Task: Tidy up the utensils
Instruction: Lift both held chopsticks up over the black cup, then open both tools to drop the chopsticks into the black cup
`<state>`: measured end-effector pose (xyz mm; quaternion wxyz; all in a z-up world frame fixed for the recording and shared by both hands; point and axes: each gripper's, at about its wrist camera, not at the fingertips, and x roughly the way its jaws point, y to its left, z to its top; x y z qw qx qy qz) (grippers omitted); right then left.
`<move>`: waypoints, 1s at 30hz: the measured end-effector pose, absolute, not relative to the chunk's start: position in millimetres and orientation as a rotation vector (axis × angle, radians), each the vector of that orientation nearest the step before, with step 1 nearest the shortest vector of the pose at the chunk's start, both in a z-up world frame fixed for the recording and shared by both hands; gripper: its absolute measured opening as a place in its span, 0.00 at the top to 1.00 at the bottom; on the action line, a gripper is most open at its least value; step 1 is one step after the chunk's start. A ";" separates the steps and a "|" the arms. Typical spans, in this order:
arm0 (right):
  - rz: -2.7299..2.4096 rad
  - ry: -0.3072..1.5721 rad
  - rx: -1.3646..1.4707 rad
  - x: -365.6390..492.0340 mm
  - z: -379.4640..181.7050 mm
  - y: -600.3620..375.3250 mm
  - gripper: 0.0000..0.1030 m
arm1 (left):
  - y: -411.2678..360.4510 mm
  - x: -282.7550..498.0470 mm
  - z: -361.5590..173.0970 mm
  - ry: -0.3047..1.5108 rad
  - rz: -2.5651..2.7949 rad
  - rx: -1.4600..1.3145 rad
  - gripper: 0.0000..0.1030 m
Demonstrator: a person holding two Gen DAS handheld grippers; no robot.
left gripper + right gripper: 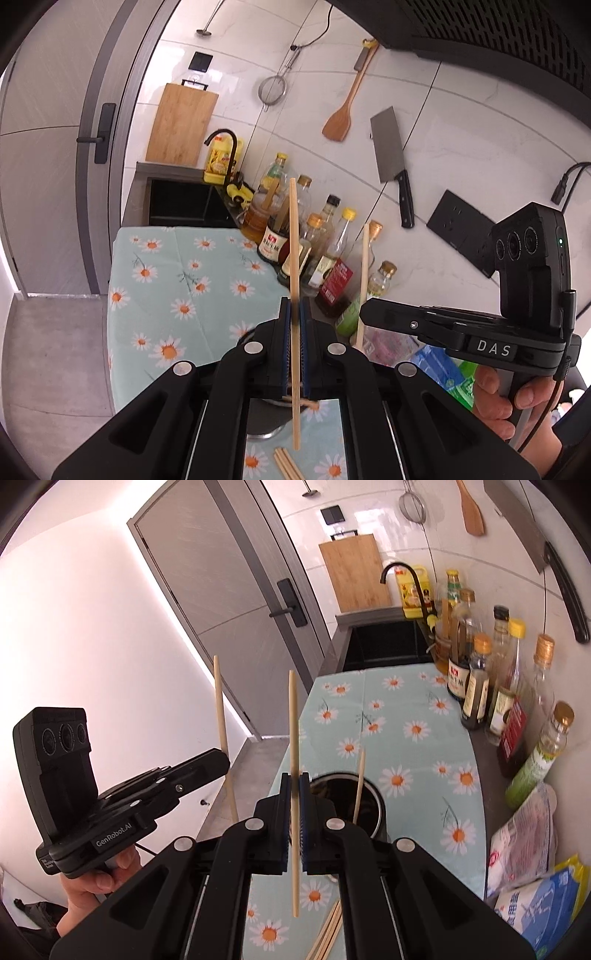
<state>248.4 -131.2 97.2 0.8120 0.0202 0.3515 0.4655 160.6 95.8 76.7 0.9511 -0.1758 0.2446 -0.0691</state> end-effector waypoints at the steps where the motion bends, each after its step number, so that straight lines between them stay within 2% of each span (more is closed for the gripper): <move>1: 0.997 0.736 0.050 250.2 100.1 -130.7 0.95 | 97.0 161.9 77.8 0.484 -0.141 -0.358 0.96; 9: 0.954 0.636 0.093 267.2 104.8 -125.6 0.95 | 94.9 179.8 80.2 0.401 -0.147 -0.319 0.96; 26: 0.890 0.630 0.137 293.2 77.1 -123.6 0.95 | 103.3 210.0 52.6 0.432 -0.143 -0.344 0.95; 29: 0.874 0.632 0.146 292.7 76.8 -125.0 0.86 | 105.6 212.0 49.8 0.457 -0.123 -0.357 0.95; 30: 0.878 0.636 0.147 292.9 76.3 -125.2 0.85 | 106.8 211.3 49.0 0.458 -0.120 -0.360 0.94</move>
